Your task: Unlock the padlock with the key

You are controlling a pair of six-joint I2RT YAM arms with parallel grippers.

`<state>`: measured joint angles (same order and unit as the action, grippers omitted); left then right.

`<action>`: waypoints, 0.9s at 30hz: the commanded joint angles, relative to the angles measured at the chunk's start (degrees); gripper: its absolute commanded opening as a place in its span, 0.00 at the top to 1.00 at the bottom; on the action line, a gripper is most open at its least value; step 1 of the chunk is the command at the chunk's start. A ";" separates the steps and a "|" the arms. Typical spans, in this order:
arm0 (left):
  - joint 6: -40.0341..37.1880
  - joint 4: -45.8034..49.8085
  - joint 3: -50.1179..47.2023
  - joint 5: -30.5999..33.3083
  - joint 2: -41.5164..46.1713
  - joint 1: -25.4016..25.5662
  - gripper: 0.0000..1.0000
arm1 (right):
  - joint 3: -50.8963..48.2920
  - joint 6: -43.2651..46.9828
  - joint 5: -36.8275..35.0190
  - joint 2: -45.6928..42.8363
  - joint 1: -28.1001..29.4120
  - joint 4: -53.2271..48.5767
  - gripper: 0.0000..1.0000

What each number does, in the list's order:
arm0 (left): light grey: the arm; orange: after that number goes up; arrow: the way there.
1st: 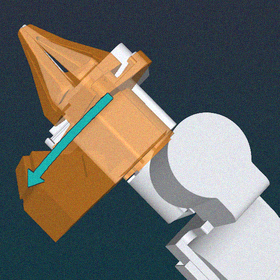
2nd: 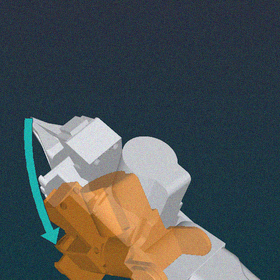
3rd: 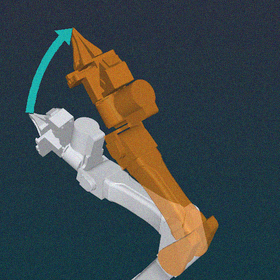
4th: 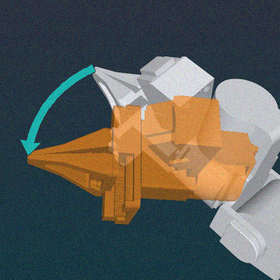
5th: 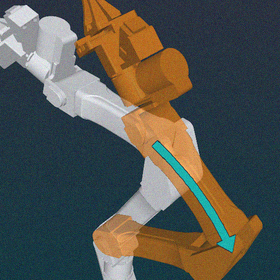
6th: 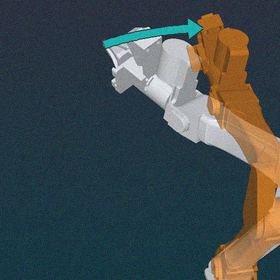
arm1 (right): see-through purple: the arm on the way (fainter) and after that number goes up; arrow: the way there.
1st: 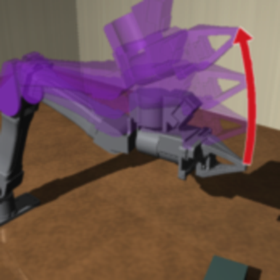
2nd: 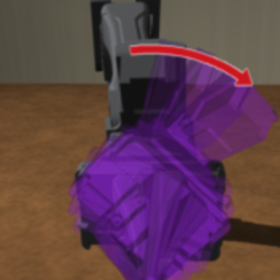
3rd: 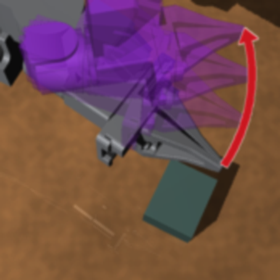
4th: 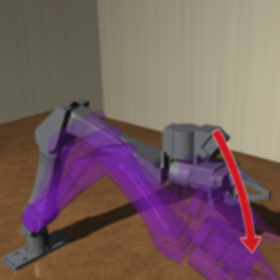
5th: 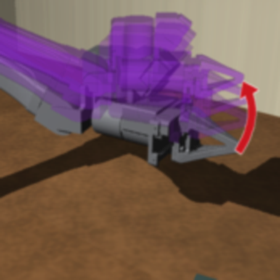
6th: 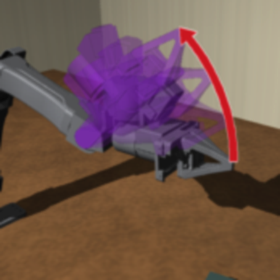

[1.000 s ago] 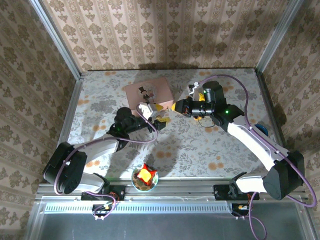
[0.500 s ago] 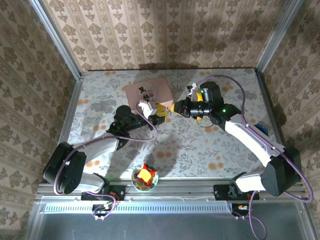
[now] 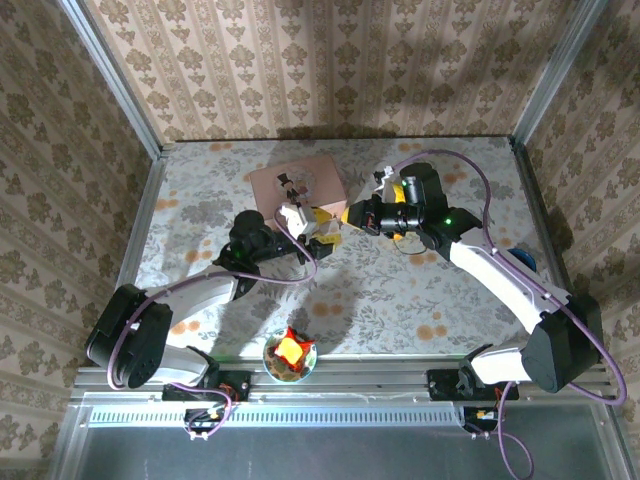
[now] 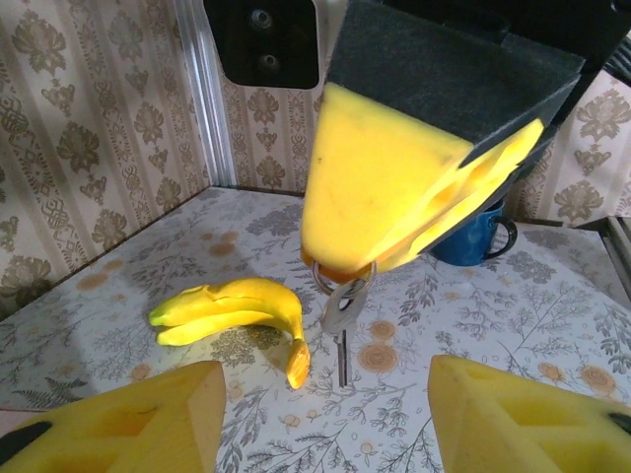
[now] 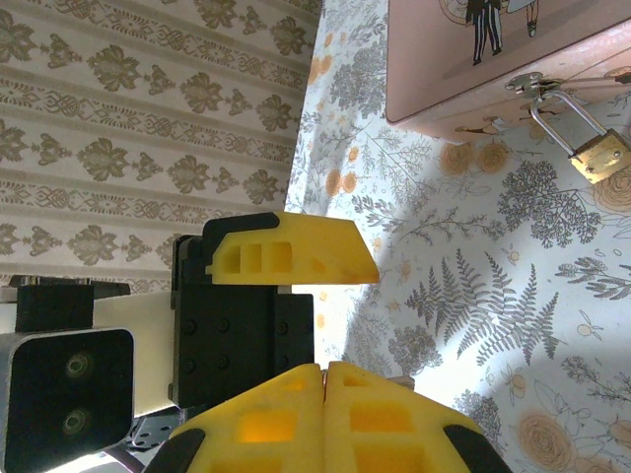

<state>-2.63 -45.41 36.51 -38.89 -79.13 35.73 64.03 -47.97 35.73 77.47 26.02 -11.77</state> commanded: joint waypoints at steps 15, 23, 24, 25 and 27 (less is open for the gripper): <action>8.05 -12.91 0.45 -9.12 -5.87 -2.53 0.44 | -1.70 0.29 2.82 -0.74 -0.27 3.09 1.00; 9.21 -13.48 1.85 -11.00 -8.16 -2.94 0.47 | -2.33 -0.48 3.03 -1.00 -0.27 4.45 1.00; 9.25 -13.54 2.02 -11.16 -8.31 -2.94 0.47 | -2.38 -0.63 3.14 -1.01 -0.27 4.64 1.00; 9.31 -13.57 2.22 -11.32 -8.60 -2.94 0.47 | -2.42 -0.68 3.12 -0.99 -0.27 4.71 1.00; 9.48 -13.70 2.66 -11.82 -8.98 -2.94 0.48 | -2.43 -0.76 3.19 -0.92 -0.19 4.75 1.00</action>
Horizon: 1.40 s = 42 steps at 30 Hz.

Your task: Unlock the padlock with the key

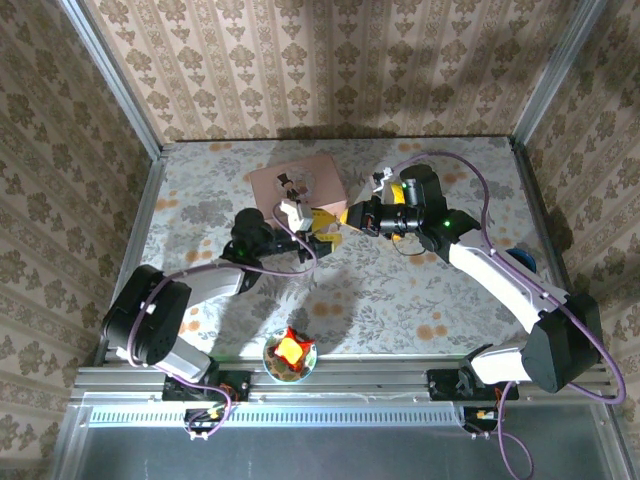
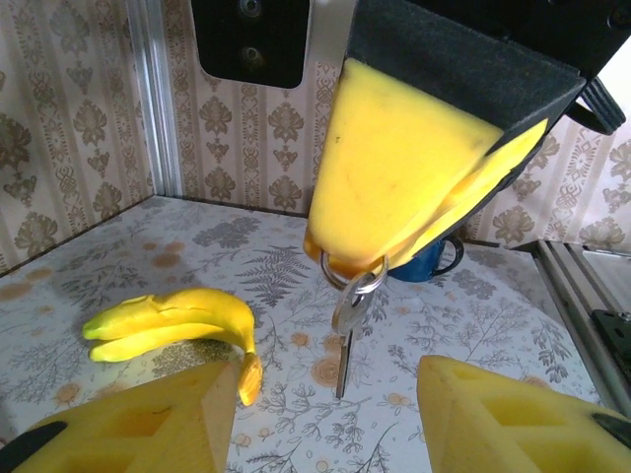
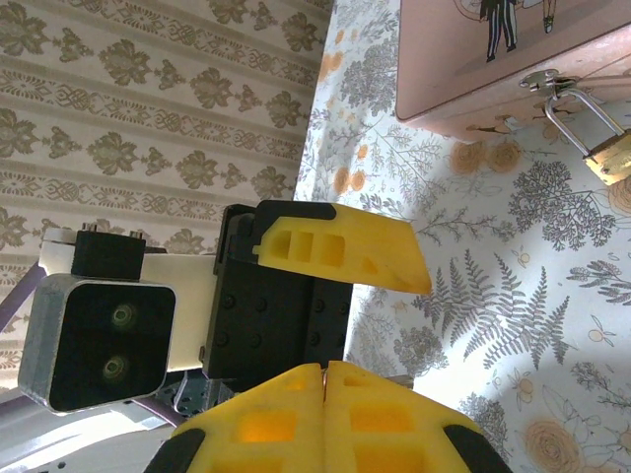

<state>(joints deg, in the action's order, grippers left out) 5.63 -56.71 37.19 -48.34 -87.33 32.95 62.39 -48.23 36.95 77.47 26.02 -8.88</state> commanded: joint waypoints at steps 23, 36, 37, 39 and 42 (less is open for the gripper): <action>1.80 -2.30 4.05 -3.78 -3.16 0.01 0.88 | -1.23 -0.77 1.87 -0.83 -0.18 2.55 1.00; -11.75 23.47 4.50 -0.29 7.70 -0.17 1.00 | 1.89 10.86 -4.44 -2.64 -0.27 -6.54 0.86; -14.05 28.84 5.29 0.47 9.23 -0.17 1.00 | 2.15 13.21 -6.14 -3.48 -0.27 -7.85 0.79; -19.51 41.75 7.68 2.32 12.52 -0.17 1.00 | 1.95 18.08 -9.57 -5.53 -0.25 -9.37 0.73; -26.23 58.05 11.59 5.80 17.01 0.25 1.00 | 0.40 23.02 -10.46 -8.74 -0.27 -8.29 0.70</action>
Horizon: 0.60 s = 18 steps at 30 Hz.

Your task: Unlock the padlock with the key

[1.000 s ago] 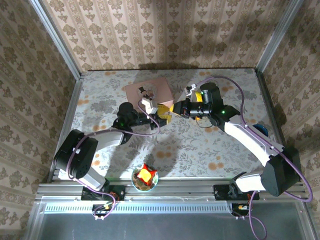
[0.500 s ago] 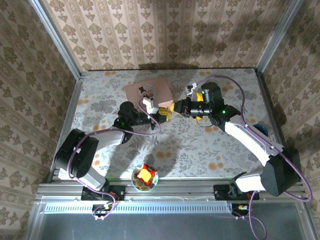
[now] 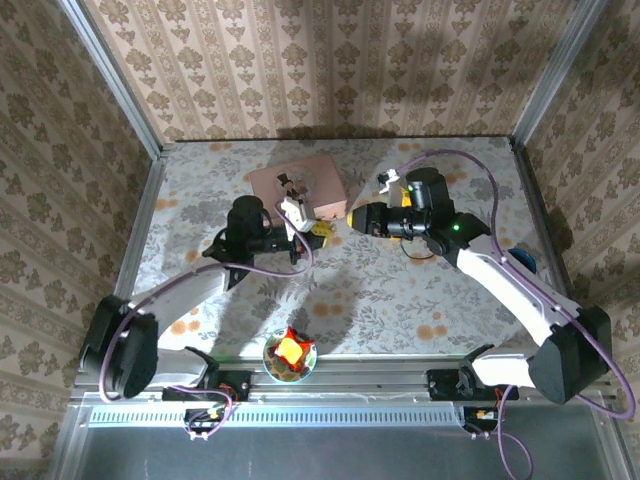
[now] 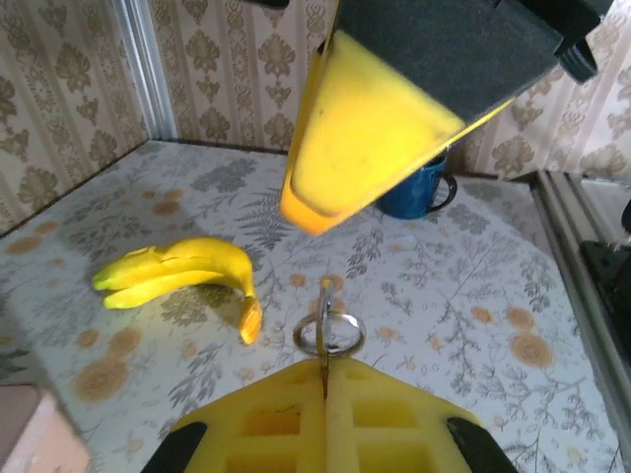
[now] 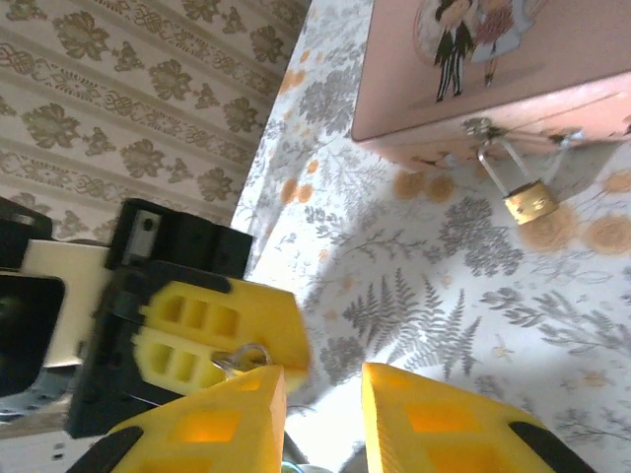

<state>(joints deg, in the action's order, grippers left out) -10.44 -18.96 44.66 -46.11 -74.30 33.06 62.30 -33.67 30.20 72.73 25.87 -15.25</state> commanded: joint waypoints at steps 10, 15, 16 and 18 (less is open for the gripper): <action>-19.04 41.92 9.21 11.56 13.48 3.78 1.00 | -4.79 16.92 2.32 -8.90 0.27 5.83 0.63; -22.21 51.59 13.85 15.62 10.80 4.09 1.00 | -4.98 23.63 1.68 -9.35 1.96 5.31 0.61; -22.84 53.51 14.92 15.58 9.80 4.13 1.00 | -5.19 24.55 1.39 -9.44 2.24 5.52 0.61; -24.09 57.20 17.30 15.06 7.34 4.19 1.00 | -6.01 25.84 1.29 -9.65 2.68 6.62 0.59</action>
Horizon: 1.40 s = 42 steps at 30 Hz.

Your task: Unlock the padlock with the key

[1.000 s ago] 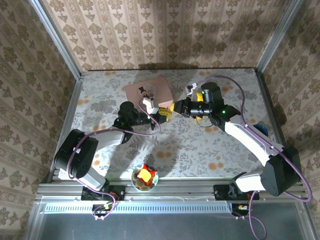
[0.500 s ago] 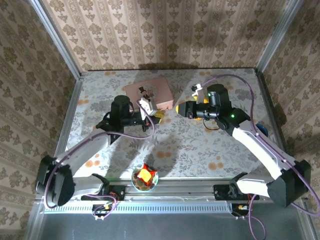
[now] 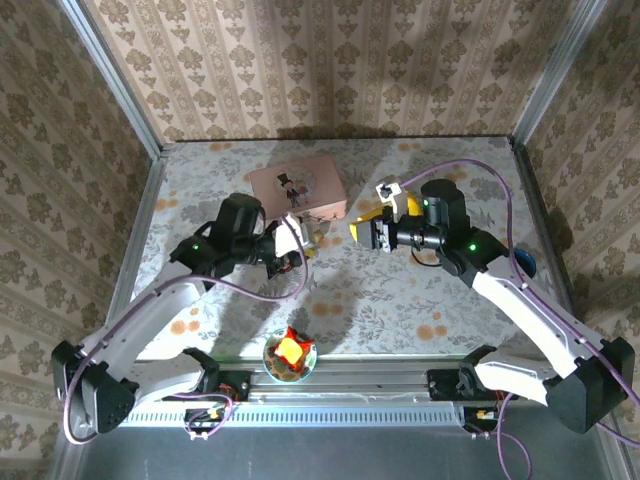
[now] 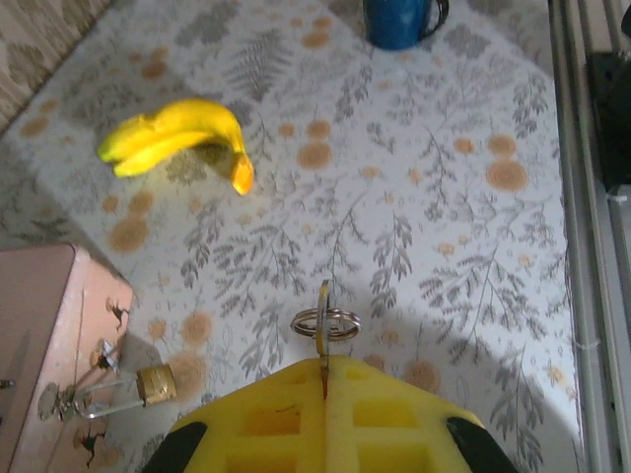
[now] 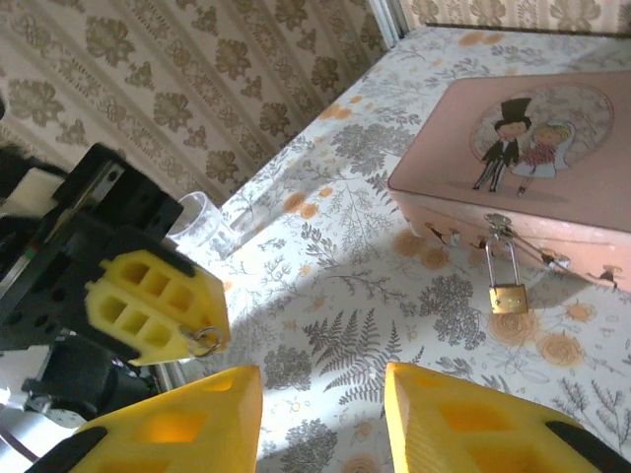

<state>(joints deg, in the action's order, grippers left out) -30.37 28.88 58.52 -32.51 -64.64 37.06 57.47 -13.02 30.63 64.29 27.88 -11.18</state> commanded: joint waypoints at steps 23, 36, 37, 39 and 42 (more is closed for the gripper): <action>-10.06 16.00 9.64 -3.31 -12.07 0.38 1.00 | -2.53 11.78 4.76 1.01 3.61 -0.05 0.61; -10.89 16.47 9.35 -6.47 -11.93 0.42 1.00 | 2.95 16.34 7.76 8.68 9.51 -5.48 0.68; -10.85 16.31 9.25 -6.60 -11.81 0.46 1.00 | 3.22 16.48 8.01 9.14 9.93 -5.38 0.70; -10.76 16.20 8.99 -6.84 -11.54 0.56 1.00 | 3.84 16.78 8.43 10.21 10.46 -5.51 0.72; -10.59 15.77 8.62 -6.95 -11.27 0.65 1.00 | 4.99 17.30 8.39 11.99 11.10 -6.33 0.74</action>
<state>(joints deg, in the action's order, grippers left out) -39.70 43.59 66.76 -37.34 -76.55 37.15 60.01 2.70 37.28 74.89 38.37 -15.75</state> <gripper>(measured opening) 0.066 0.260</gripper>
